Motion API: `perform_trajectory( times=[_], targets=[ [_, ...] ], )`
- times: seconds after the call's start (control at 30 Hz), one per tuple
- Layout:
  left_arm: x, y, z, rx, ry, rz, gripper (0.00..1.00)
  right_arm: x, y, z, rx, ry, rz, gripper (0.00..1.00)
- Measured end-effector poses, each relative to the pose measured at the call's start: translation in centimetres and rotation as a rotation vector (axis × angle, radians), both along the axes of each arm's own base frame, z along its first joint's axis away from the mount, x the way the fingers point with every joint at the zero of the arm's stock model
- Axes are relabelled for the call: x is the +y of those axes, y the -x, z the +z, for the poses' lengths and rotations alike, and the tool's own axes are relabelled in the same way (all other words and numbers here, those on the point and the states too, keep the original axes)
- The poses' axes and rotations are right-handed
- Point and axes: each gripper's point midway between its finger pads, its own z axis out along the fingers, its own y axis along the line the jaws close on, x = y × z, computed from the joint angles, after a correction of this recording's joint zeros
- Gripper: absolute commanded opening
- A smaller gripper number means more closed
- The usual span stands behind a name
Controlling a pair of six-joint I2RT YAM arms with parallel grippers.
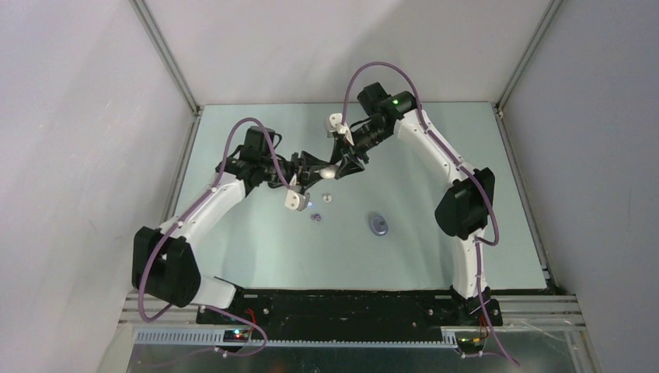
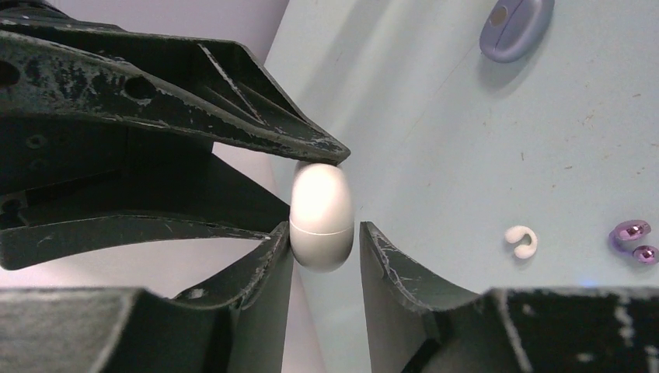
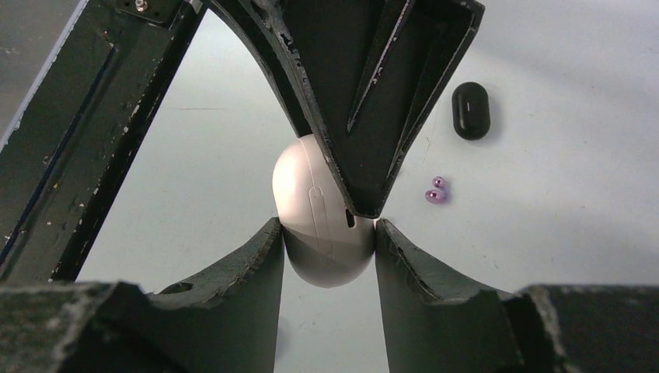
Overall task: Insert the wireless bluetooth earbuds into the charging case
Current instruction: Pass from the right arm to the left
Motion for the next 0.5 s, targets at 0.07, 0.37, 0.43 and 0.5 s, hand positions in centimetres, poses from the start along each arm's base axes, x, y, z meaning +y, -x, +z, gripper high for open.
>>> perform_trajectory(
  times=[0.07,0.37,0.43,0.5],
  targets=[
    [-0.07,-0.02,-0.17,-0.010,-0.004,-0.012,0.40,-0.02,0.05,-0.04,-0.001,0.002,0.002,0.25],
    [-0.54,-0.07,-0.19,-0.032,-0.003,-0.050,0.38,-0.05,0.09,-0.06,0.001,0.004,0.002,0.25],
    [-0.61,-0.04,-0.16,-0.037,0.000,-0.056,0.31,-0.06,0.11,-0.07,0.002,0.005,0.002,0.26],
    [-0.63,-0.04,-0.15,-0.038,0.001,-0.057,0.18,-0.08,0.12,-0.09,0.003,0.006,0.002,0.29]
  ],
)
